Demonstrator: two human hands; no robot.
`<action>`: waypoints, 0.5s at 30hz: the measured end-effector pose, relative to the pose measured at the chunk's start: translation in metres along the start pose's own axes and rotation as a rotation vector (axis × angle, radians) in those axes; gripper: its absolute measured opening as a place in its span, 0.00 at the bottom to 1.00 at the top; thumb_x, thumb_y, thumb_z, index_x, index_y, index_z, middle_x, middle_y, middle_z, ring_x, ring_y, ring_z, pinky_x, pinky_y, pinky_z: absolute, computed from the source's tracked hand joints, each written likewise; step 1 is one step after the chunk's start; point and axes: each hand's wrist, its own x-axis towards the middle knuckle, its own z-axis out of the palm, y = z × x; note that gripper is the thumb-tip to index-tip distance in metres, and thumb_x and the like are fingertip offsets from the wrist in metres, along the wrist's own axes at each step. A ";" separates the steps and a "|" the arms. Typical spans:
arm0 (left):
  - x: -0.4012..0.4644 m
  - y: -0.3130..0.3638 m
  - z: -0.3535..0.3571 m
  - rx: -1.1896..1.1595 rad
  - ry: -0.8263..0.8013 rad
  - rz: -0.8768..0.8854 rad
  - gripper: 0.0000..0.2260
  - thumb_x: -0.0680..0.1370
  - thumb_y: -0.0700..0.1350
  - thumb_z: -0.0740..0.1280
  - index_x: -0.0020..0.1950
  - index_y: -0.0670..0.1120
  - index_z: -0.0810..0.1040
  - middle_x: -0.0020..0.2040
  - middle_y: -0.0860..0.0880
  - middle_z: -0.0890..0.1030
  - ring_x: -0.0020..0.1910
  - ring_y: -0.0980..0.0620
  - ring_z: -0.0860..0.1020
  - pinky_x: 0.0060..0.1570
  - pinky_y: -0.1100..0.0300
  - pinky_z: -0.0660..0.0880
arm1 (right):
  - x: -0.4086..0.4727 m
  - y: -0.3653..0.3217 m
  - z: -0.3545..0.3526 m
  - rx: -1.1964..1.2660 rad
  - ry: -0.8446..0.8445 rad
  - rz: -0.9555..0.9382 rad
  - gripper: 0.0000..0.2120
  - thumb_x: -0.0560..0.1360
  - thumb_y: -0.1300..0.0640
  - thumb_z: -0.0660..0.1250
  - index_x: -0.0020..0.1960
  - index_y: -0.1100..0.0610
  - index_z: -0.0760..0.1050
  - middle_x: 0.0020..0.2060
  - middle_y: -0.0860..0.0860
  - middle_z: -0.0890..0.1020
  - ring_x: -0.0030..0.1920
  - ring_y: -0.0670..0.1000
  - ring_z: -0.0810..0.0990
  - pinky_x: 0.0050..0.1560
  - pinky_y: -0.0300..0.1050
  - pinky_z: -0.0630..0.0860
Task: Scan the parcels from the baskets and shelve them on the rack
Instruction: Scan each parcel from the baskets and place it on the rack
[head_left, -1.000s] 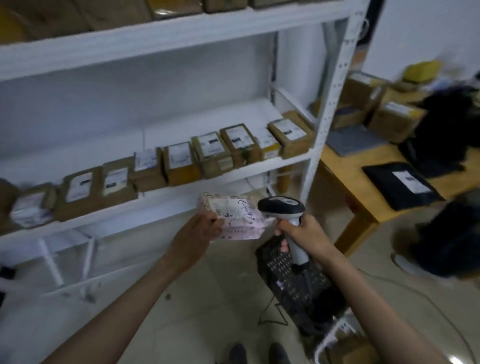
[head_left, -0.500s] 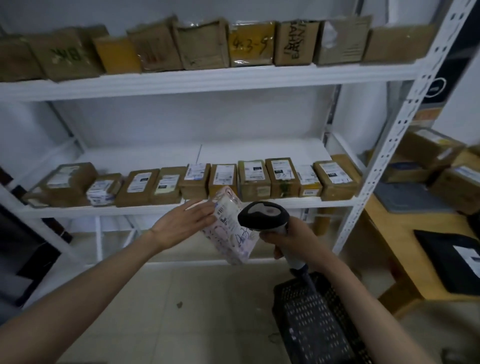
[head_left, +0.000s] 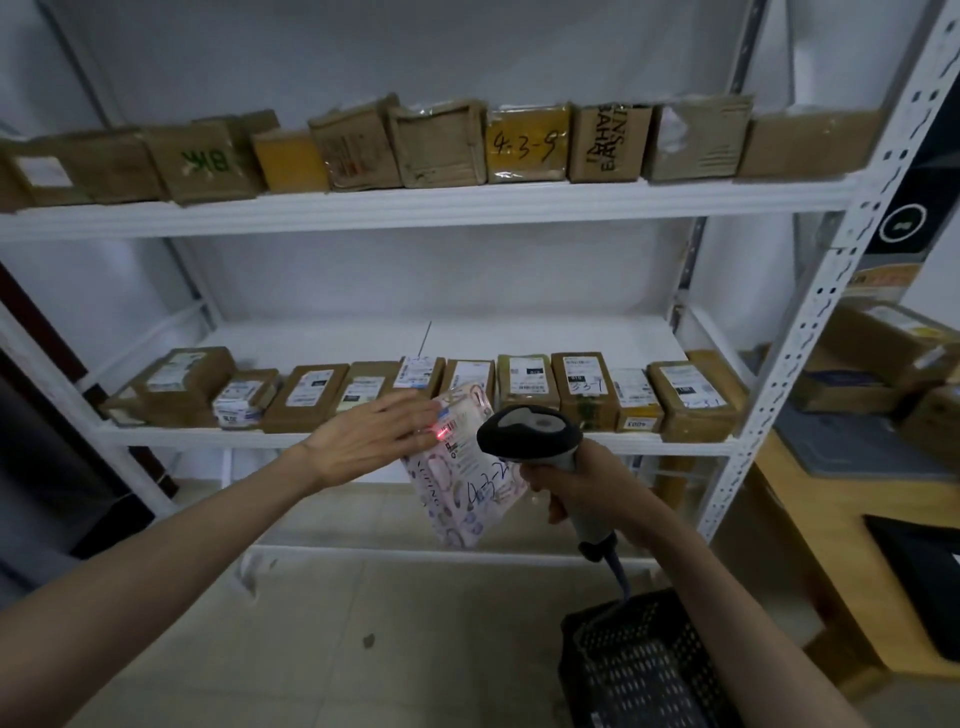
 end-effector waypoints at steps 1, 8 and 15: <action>0.000 -0.002 -0.001 0.005 0.025 -0.009 0.36 0.62 0.32 0.82 0.68 0.42 0.75 0.69 0.39 0.76 0.71 0.41 0.72 0.78 0.47 0.51 | 0.000 -0.001 -0.002 0.020 0.004 -0.008 0.06 0.78 0.56 0.72 0.52 0.58 0.79 0.38 0.54 0.85 0.32 0.55 0.84 0.38 0.52 0.84; 0.006 -0.019 -0.015 -0.026 0.161 -0.131 0.39 0.58 0.27 0.76 0.66 0.43 0.70 0.67 0.40 0.72 0.67 0.42 0.70 0.75 0.47 0.60 | 0.002 -0.014 -0.016 0.179 0.153 -0.093 0.06 0.78 0.58 0.72 0.52 0.49 0.79 0.40 0.55 0.85 0.31 0.53 0.83 0.36 0.50 0.84; 0.025 -0.043 -0.038 -0.111 0.253 -0.294 0.33 0.61 0.33 0.79 0.62 0.45 0.70 0.64 0.41 0.73 0.58 0.43 0.77 0.66 0.50 0.67 | 0.004 -0.031 -0.036 0.277 0.335 -0.125 0.05 0.78 0.57 0.71 0.54 0.55 0.79 0.38 0.56 0.84 0.35 0.55 0.82 0.39 0.53 0.83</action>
